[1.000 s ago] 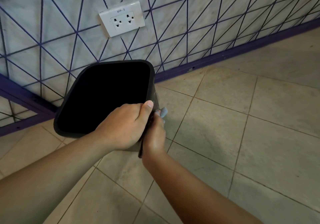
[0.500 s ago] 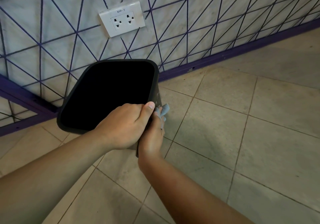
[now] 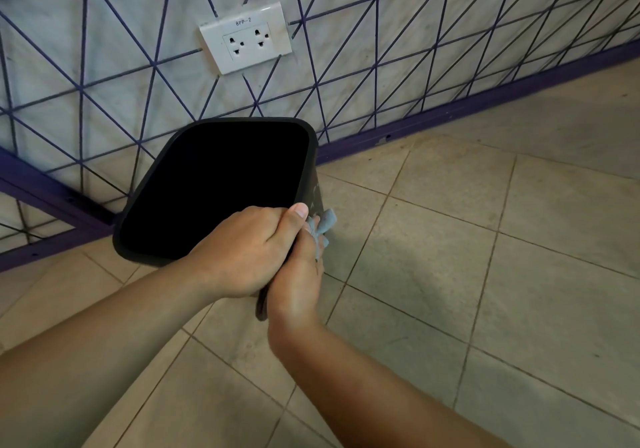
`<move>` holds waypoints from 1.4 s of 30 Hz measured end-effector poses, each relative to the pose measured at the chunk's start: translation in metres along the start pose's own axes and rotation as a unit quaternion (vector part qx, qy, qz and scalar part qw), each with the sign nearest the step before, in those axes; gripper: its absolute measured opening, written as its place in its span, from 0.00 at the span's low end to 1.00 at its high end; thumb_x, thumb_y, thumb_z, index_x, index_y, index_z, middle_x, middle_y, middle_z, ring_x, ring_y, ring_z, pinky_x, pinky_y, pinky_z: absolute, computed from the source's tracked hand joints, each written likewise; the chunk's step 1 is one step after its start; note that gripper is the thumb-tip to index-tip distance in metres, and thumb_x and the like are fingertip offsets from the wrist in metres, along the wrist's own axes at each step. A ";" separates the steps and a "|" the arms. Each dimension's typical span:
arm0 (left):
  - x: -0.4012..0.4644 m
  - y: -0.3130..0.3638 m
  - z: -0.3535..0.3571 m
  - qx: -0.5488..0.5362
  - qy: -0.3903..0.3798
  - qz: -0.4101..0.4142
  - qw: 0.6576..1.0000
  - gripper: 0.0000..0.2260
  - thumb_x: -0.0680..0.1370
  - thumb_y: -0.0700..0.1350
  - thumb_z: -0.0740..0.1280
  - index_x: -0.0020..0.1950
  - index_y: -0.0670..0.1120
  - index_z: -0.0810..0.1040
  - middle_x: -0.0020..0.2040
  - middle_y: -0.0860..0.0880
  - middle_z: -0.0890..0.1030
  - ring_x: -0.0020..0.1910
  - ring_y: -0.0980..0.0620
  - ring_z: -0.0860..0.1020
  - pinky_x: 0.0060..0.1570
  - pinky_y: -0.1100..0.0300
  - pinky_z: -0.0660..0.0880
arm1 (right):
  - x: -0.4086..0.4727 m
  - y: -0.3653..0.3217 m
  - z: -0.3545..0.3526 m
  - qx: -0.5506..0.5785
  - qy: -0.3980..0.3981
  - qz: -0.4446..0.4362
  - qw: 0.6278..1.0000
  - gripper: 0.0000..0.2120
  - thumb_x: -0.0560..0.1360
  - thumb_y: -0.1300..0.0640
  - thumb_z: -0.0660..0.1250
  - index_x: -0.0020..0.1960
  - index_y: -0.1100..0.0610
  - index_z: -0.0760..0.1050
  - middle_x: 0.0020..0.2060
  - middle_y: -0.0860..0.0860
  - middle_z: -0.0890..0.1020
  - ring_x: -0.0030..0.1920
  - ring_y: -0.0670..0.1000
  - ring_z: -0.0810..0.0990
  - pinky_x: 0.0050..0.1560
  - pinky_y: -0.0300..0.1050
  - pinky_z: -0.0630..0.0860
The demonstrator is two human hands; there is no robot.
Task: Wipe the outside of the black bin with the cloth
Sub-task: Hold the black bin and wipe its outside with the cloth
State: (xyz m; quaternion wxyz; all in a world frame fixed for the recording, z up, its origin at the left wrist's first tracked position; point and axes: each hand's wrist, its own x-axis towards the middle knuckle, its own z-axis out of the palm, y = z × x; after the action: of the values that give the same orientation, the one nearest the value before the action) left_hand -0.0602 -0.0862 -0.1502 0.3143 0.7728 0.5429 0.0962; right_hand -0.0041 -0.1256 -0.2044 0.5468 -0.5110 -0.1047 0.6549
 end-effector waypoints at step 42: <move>0.000 0.002 -0.001 0.068 0.044 -0.020 0.997 0.24 0.84 0.58 0.50 0.33 0.62 0.78 0.27 0.59 0.79 0.28 0.58 0.78 0.32 0.56 0.69 | 0.012 0.003 -0.007 -0.004 0.017 -0.037 0.999 0.25 0.91 0.48 0.51 0.87 0.48 0.66 0.88 0.50 0.62 0.89 0.47 0.57 0.88 0.51 0.59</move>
State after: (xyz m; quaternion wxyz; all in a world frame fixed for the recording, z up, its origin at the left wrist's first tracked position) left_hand -0.0590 -0.0862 -0.1481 0.2390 0.7766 0.5764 0.0869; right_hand 0.0004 -0.1201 -0.2161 0.5706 -0.5199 -0.1166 0.6250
